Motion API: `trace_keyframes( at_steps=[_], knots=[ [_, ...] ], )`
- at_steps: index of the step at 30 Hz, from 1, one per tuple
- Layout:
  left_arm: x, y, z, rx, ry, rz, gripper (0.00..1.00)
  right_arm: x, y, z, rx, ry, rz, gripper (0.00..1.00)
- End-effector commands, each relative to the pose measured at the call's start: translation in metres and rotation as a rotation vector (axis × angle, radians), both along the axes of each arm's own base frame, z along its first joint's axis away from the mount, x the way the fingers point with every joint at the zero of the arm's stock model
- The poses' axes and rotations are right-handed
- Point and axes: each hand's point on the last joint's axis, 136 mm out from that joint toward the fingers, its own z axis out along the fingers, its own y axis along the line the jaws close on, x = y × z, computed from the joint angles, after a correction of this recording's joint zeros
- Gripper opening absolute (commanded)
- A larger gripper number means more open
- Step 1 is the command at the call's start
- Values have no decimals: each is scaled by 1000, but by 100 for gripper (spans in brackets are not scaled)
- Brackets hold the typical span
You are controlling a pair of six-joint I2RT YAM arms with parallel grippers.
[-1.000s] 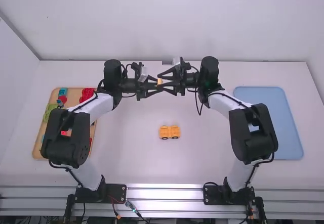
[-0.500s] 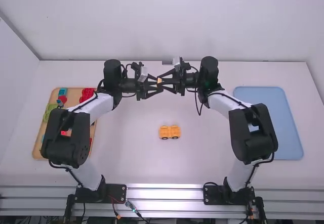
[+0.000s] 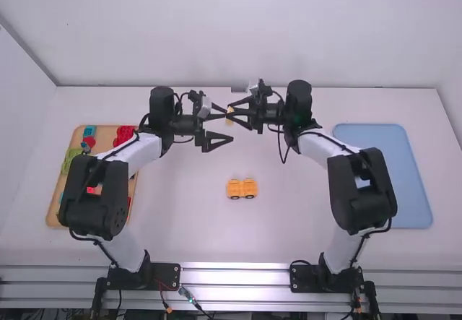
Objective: Assemble lego blocks to make yellow taxi
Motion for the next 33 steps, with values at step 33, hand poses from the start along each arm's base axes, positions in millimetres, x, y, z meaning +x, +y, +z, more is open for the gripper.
trace_keyframes(
  at_steps=[33],
  knots=[
    [73,51,-67,360,-28,510,99,-79,-125,-189,-889,1169,-1043,0]
  ],
)
